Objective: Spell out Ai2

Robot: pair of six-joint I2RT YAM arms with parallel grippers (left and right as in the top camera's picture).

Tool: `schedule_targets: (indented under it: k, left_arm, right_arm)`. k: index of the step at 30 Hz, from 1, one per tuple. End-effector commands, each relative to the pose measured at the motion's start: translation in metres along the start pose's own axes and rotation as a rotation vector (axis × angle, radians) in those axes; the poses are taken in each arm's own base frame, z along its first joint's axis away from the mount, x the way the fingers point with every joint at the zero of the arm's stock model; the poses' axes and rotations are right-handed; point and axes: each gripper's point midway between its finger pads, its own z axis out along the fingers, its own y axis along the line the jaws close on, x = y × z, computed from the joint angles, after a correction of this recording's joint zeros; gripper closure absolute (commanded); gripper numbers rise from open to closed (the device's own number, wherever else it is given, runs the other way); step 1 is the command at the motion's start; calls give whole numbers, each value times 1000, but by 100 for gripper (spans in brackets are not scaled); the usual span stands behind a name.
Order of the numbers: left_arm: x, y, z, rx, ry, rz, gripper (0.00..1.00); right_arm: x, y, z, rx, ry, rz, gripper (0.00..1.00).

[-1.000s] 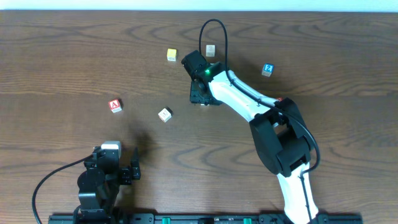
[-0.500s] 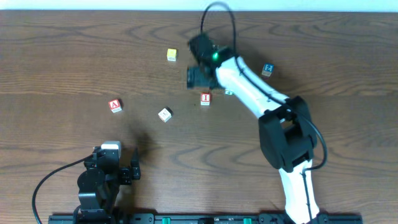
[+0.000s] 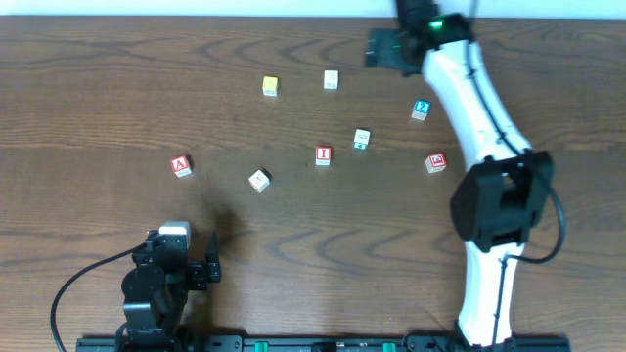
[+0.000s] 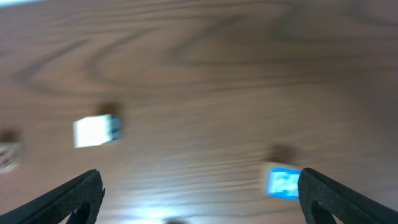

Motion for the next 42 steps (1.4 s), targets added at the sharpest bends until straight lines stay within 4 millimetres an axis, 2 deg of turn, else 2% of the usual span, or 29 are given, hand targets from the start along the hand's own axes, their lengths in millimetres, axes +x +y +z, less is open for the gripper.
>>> schedule_targets:
  k: [1,4,6,11,17,19,21,27,30,34,37,42]
  left_arm:
    - [2,1,1,-3,1,9,4]
    - [2,1,1,-3,1,9,4]
    - [2,1,1,-3,1,9,5]
    - [2,1,1,-3,1,9,5]
    - [2,1,1,-3,1,9,5]
    - [2,1,1,-3,0,10,5]
    - [2,1,1,-3,1,9,4]
    - [2,1,1,-3,1,10,5]
    - [2,1,1,-3,1,10,5]
    - [2,1,1,-3,1,10,5]
    - [2,1,1,-3,0,10,5]
    - [2,1,1,-3,1,9,5]
  right_arm:
    - [3,-35,22,56,50,69,4]
    - [22,-54,41,99,130,74,7]
    - [35,-58,52,117,180,70,7]
    - [73,-57,74,141,313,48,10]
    - [91,-58,91,173,361,52,13]
    - [93,-60,94,177,368,58,15]
    - [94,-61,95,178,369,59,21]
    - [92,-63,97,178,362,69,56]
    - [92,-65,99,179,362,73,60]
    - [94,-67,100,182,365,75,75]
    - [93,-67,101,181,363,76,75]
    - [93,-64,100,169,363,76,85]
